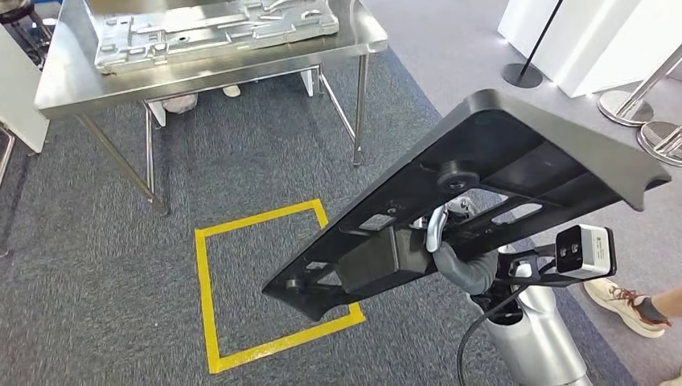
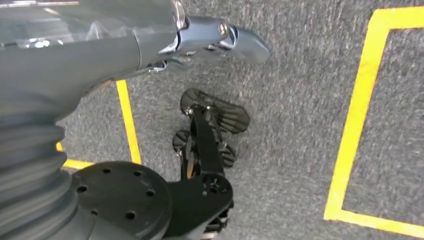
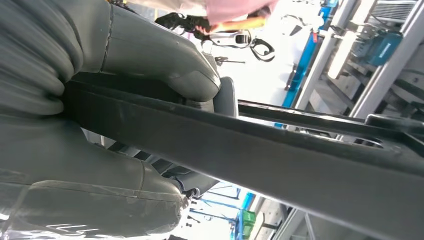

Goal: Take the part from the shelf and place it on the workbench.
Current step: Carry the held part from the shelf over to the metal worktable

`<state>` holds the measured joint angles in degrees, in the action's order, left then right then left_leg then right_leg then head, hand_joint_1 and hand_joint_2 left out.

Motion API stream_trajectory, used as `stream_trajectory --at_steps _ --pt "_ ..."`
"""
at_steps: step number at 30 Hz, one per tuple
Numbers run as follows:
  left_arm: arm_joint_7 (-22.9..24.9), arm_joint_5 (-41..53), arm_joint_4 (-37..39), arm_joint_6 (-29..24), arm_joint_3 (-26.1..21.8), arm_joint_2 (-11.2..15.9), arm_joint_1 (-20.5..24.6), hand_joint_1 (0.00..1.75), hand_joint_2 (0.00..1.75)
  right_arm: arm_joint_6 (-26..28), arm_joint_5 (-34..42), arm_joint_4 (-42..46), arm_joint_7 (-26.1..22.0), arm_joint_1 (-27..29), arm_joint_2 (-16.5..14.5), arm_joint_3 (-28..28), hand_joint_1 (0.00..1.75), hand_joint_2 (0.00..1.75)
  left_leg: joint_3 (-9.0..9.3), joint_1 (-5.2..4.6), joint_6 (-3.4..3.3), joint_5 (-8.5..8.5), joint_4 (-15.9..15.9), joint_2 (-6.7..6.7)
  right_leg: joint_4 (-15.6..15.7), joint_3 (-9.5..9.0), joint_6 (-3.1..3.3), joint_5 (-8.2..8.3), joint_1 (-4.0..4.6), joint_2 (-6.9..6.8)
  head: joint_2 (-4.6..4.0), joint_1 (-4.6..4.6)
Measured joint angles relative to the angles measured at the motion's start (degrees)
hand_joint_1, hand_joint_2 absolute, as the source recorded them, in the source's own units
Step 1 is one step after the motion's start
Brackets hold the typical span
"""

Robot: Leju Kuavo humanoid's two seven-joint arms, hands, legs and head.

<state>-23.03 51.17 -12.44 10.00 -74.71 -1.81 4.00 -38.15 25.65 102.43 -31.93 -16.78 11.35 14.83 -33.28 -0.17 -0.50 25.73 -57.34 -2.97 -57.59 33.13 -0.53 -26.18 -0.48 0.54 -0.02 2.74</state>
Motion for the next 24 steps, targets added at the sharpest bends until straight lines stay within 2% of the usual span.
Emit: stream_trajectory --at_steps 2,3,4,6,7,8,9,11,12,13,14,16,18,19,21,22,23,24 --pt "-0.08 0.01 -0.01 0.11 0.00 0.01 -0.11 0.00 1.75 0.01 0.21 -0.01 0.08 -0.17 -0.10 0.18 1.75 1.75 -0.21 0.06 0.59 0.62 -0.70 0.45 0.45 -0.26 0.62 0.13 -0.26 -0.23 0.00 0.08" --pt "-0.11 0.01 -0.02 0.21 0.00 0.00 -0.09 0.00 1.75 0.00 0.53 -0.02 0.16 -0.34 -0.15 0.28 1.75 1.75 -0.94 0.09 0.89 1.69 -2.42 0.94 0.70 -0.44 0.92 0.17 -0.41 -0.38 0.00 0.20" --pt "-0.16 0.04 -0.02 0.32 0.00 -0.01 -0.04 0.00 1.75 0.01 0.95 -0.04 0.35 -0.53 -0.19 0.42 1.75 1.75 -2.31 0.19 1.16 3.30 -5.44 1.52 0.87 -0.62 1.17 0.15 -0.48 -0.57 0.00 0.33" --pt "-0.25 0.18 -0.02 0.56 0.00 -0.04 0.02 0.00 1.75 0.07 1.78 -0.20 0.98 -0.98 -0.22 0.82 1.75 1.75 -6.29 0.45 1.63 6.70 -13.51 2.27 0.88 -0.75 1.40 0.01 -0.41 -0.82 0.00 0.51" --pt "-0.28 0.26 -0.02 0.63 0.00 -0.04 -0.01 0.00 1.75 0.14 2.03 -0.34 1.32 -1.15 -0.24 1.03 1.75 1.75 -7.80 0.58 1.79 7.40 -16.35 2.41 0.85 -0.83 1.40 -0.07 -0.38 -0.92 0.00 0.51" --pt "-0.30 0.31 -0.02 0.69 0.00 -0.05 -0.06 0.00 1.75 0.19 2.18 -0.46 1.57 -1.29 -0.26 1.22 1.75 1.75 -8.33 0.68 1.89 6.99 -17.10 2.49 0.82 -0.95 1.35 -0.17 -0.37 -1.00 0.00 0.51" --pt "-0.30 0.33 -0.02 0.73 0.00 -0.04 -0.11 0.00 1.75 0.23 2.30 -0.56 1.70 -1.40 -0.28 1.35 1.75 1.75 -7.57 0.76 1.90 5.45 -15.26 2.57 0.80 -1.15 1.26 -0.32 -0.37 -1.05 0.00 0.52" --pt "-0.34 0.33 -0.02 0.75 0.00 -0.03 -0.12 0.00 1.75 0.25 2.47 -0.64 1.85 -1.69 -0.32 1.46 1.75 1.75 -3.59 0.79 1.64 1.36 -7.05 2.91 0.73 -1.72 0.94 -0.74 -0.34 -1.17 0.00 0.51" --pt "-0.37 0.33 -0.02 0.75 0.00 -0.03 -0.08 0.00 1.75 0.25 2.53 -0.66 1.89 -1.88 -0.33 1.50 1.75 1.75 -1.76 0.68 1.37 0.10 -3.34 3.08 0.67 -1.89 0.71 -0.93 -0.25 -1.20 0.00 0.51" --pt "-0.40 0.33 -0.02 0.76 0.00 -0.04 -0.04 0.00 1.75 0.25 2.57 -0.67 1.91 -2.03 -0.33 1.55 1.75 1.75 -0.67 0.55 1.09 -0.38 -1.09 3.20 0.63 -1.96 0.44 -1.08 -0.16 -1.23 0.00 0.48" --pt "-0.43 0.33 -0.02 0.77 0.00 -0.04 -0.01 0.00 1.75 0.25 2.58 -0.69 1.93 -2.14 -0.34 1.62 1.75 1.75 -0.32 0.39 0.81 -0.16 -0.31 3.23 0.65 -1.97 0.14 -1.17 -0.07 -1.26 0.00 0.48" --pt "-0.46 0.33 -0.02 0.79 0.00 -0.06 -0.05 0.00 1.75 0.26 2.58 -0.71 1.96 -2.27 -0.35 1.80 1.75 1.75 -0.22 0.39 0.17 -0.12 -0.01 3.02 0.78 -2.09 -0.55 -1.35 -0.09 -1.36 0.00 0.48" --pt "-0.48 0.33 -0.02 0.81 0.00 -0.08 -0.07 0.00 1.75 0.28 2.59 -0.72 1.96 -2.45 -0.36 1.90 1.75 1.75 0.28 0.59 -0.58 -0.15 0.46 2.90 -0.99 -1.52 -1.12 -2.53 -0.20 -1.29 0.00 0.34" --pt "-0.48 0.33 -0.02 0.82 0.00 -0.09 -0.04 0.00 1.75 0.31 2.60 -0.73 1.95 -2.54 -0.37 1.92 1.75 1.75 0.55 0.68 -0.90 -0.13 0.66 2.88 -3.68 -0.25 -1.31 -3.88 -0.27 -1.19 0.00 0.25" --pt "-0.49 0.33 -0.02 0.84 0.00 -0.09 0.03 0.00 1.75 0.40 2.64 -0.85 1.98 -2.60 -0.39 2.03 1.75 1.75 0.81 0.55 -1.29 0.16 0.67 2.80 -11.88 4.21 -1.55 -7.12 -0.31 -1.05 0.00 0.11" --pt "-0.50 0.35 -0.02 0.87 0.00 -0.09 0.01 0.00 1.75 0.52 2.69 -0.95 2.02 -2.57 -0.40 2.11 1.75 1.75 0.97 0.48 -1.38 0.35 0.67 2.70 -15.38 6.43 -1.63 -7.95 -0.33 -1.04 0.00 0.11" --pt "-0.53 0.39 -0.02 0.92 0.01 -0.09 -0.01 0.00 1.75 0.70 2.76 -1.03 2.05 -2.55 -0.40 2.19 1.75 1.75 1.18 0.41 -1.40 0.55 0.66 2.59 -17.00 7.77 -1.64 -7.68 -0.33 -1.03 0.00 0.10" --pt "-0.56 0.47 -0.02 1.00 0.02 -0.09 -0.04 0.00 1.75 0.93 2.85 -1.09 2.09 -2.55 -0.39 2.22 1.75 1.75 1.50 0.36 -1.34 0.79 0.65 2.44 -16.21 7.93 -1.56 -6.21 -0.32 -1.03 0.00 0.09"
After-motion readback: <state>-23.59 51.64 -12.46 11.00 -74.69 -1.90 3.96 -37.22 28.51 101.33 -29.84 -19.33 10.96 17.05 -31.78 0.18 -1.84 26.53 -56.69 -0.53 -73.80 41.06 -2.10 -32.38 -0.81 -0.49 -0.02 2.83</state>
